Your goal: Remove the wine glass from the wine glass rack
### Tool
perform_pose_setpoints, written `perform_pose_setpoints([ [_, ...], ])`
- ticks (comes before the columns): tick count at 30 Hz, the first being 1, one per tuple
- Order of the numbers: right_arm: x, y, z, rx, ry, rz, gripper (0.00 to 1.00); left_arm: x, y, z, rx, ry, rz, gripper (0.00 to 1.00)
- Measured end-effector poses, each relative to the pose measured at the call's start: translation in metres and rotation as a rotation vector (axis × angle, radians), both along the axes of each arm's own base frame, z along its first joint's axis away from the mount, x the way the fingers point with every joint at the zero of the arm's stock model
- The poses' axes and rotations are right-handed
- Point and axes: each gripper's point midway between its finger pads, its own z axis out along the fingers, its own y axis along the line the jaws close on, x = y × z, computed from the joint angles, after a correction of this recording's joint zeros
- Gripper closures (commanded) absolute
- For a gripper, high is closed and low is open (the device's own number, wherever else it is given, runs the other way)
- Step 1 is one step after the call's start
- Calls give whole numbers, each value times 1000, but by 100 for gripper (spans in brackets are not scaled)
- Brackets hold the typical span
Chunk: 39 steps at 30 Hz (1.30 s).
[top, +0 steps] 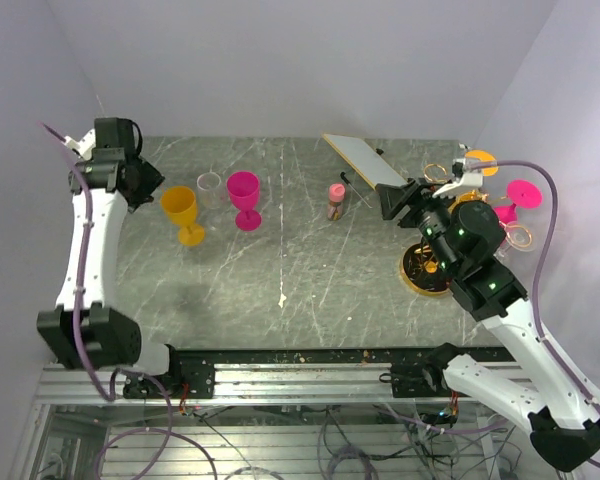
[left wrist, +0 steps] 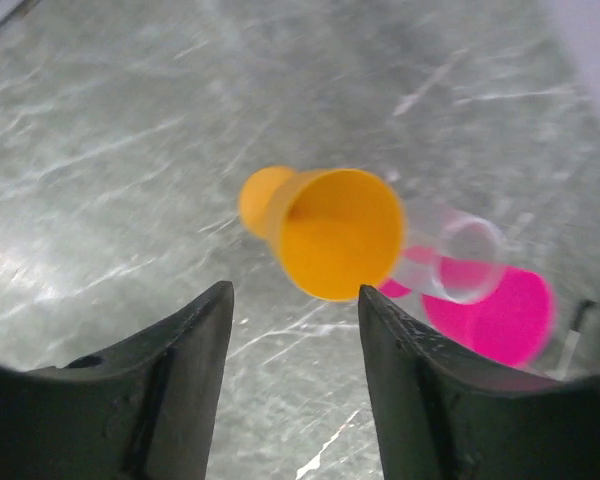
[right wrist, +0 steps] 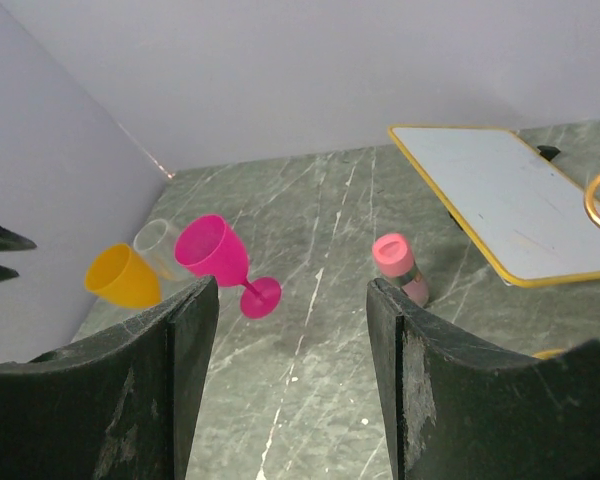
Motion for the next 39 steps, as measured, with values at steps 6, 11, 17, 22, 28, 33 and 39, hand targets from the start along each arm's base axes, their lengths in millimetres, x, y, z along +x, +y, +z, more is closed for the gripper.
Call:
perform_pose_setpoints([
  [6, 6, 11, 10, -40, 36, 39, 41, -11, -28, 67, -1, -347, -217, 7],
  [11, 3, 15, -1, -111, 118, 74, 42, -11, -51, 121, 21, -582, -390, 0],
  [17, -9, -1, 8, -197, 161, 49, 42, -4, -81, 167, 39, -780, -596, 1],
  [22, -15, -23, 7, -252, 183, -30, 42, -5, -103, 210, 67, -955, -706, 0],
  [28, -13, -43, 1, -325, 241, -121, 42, -5, -154, 237, 57, -1061, -884, 1],
  [33, -5, -56, 17, -377, 243, -204, 42, -18, -181, 223, 104, -1048, -999, 0],
  [39, 13, -71, 20, -478, 277, -323, 42, -39, -192, 218, 177, -1046, -1055, 0],
])
